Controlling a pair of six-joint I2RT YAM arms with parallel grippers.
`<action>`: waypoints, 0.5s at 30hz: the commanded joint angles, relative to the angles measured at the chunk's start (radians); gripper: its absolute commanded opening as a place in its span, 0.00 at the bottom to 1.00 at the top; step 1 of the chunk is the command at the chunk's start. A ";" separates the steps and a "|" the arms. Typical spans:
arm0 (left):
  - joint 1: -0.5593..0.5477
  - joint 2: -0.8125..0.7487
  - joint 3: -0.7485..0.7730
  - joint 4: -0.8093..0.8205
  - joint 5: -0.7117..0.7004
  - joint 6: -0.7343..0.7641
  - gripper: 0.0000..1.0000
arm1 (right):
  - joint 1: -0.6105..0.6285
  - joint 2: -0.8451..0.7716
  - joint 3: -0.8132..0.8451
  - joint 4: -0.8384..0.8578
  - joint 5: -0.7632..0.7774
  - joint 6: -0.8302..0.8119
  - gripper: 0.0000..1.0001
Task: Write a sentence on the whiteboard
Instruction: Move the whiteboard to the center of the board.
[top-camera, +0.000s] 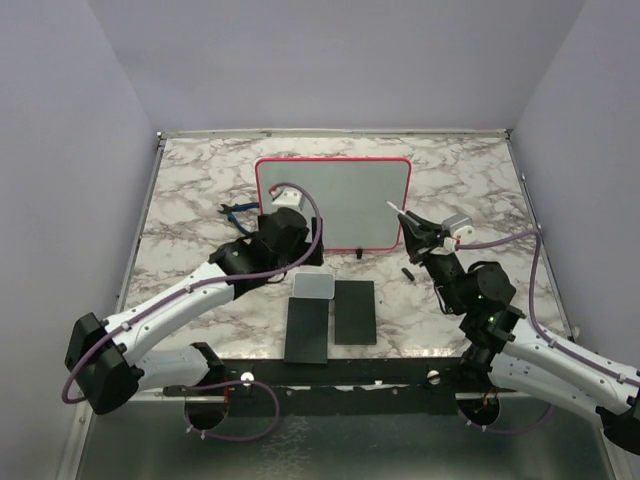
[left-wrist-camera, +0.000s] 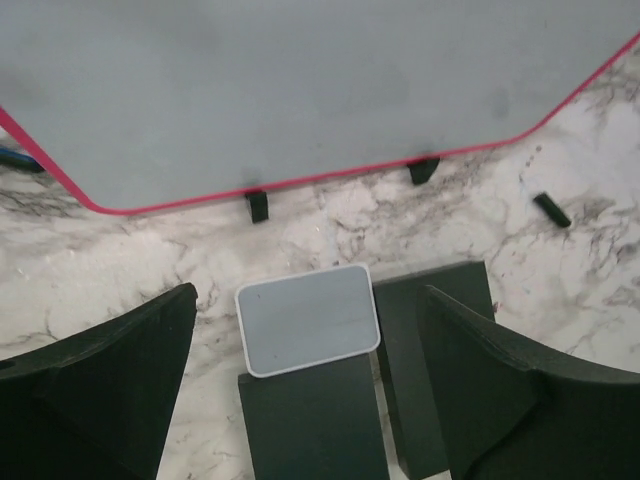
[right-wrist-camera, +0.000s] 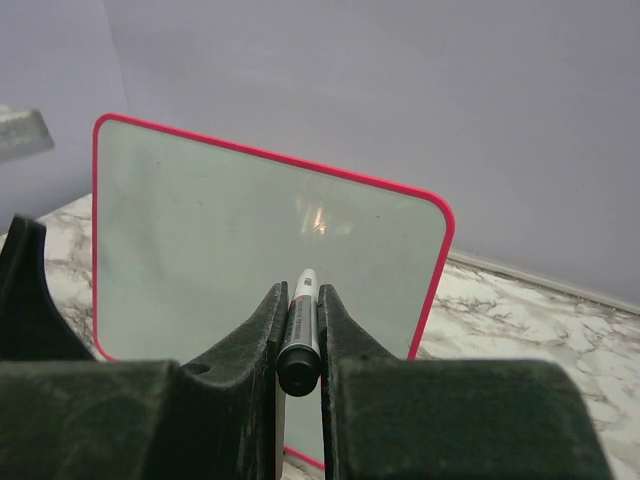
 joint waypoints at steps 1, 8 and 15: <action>0.189 -0.030 0.129 -0.100 0.236 0.104 0.91 | -0.003 -0.016 0.044 -0.042 -0.048 0.014 0.01; 0.426 0.003 0.266 -0.084 0.379 0.184 0.90 | -0.003 0.004 0.065 -0.049 -0.123 0.024 0.01; 0.653 -0.004 0.291 0.001 0.542 0.206 0.91 | -0.002 0.052 0.074 0.006 -0.227 0.047 0.01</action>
